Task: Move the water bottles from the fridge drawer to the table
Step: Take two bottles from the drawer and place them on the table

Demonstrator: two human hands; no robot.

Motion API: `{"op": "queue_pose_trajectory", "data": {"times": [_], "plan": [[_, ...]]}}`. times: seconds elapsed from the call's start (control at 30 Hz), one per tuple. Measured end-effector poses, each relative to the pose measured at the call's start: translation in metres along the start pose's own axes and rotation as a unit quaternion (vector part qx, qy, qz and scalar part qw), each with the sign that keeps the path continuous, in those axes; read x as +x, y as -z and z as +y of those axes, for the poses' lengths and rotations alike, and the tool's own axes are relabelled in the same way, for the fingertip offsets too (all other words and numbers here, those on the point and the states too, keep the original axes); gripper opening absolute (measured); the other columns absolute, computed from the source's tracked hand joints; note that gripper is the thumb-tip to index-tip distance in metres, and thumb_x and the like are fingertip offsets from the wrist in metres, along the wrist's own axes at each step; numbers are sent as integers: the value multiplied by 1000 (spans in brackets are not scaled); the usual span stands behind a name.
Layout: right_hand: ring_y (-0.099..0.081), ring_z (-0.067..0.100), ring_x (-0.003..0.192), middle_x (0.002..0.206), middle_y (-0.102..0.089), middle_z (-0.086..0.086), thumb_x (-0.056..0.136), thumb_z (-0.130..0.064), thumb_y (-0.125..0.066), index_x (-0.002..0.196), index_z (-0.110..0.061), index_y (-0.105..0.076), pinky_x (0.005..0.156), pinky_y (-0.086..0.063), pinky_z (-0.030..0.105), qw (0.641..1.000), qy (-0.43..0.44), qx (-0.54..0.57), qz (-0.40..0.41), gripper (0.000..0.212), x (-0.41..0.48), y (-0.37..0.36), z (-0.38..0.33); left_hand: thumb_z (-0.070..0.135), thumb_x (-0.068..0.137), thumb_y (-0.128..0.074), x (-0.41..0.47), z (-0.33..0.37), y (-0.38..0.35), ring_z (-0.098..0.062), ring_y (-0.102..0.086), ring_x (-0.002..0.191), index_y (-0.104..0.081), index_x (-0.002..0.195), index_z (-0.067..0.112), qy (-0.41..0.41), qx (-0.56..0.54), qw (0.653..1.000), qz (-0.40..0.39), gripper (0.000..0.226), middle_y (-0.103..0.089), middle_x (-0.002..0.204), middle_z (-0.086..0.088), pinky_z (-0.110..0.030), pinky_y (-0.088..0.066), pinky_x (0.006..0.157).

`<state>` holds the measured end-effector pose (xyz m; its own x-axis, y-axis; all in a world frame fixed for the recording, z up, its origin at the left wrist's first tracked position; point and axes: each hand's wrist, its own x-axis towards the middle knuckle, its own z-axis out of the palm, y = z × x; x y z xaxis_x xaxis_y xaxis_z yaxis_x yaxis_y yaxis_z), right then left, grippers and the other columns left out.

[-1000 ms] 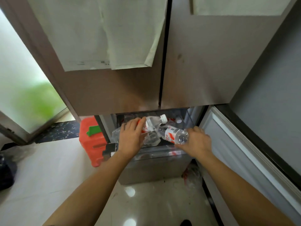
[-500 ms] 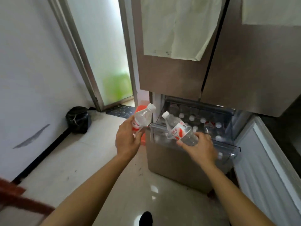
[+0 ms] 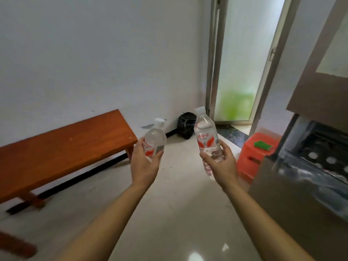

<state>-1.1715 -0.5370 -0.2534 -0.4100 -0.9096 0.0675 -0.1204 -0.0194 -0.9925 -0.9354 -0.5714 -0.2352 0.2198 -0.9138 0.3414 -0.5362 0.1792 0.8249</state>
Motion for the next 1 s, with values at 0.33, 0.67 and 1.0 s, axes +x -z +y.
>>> {"op": "queue_pose_trajectory", "data": {"times": [0.33,0.67,1.0], "plan": [[-60,0,92,103,-54,-21,67,-27,-90,111,-37,-41,69,-47,14,984,42,-43,-168,67,-78,-318,-38,42,83,-74,52,-158,262,-13,-48,125,-33,144,32,69,4,989,130,74,-47,140,8,-35,-46,99],[-58,11,109,122,-53,-8,62,-25,-89,127,-42,-37,78,-45,14,962,91,-80,-244,85,-82,-525,-50,35,83,-75,126,-264,392,-6,-34,133,-26,151,26,86,24,980,177,85,-38,150,4,-24,-33,98],[-49,7,102,119,-48,-3,68,-33,-89,136,-26,-41,79,-36,13,940,136,-105,-293,84,8,-717,-30,38,82,-76,279,-376,432,-17,-41,136,-32,151,21,92,86,969,213,84,-43,149,0,-30,-39,103]]}}
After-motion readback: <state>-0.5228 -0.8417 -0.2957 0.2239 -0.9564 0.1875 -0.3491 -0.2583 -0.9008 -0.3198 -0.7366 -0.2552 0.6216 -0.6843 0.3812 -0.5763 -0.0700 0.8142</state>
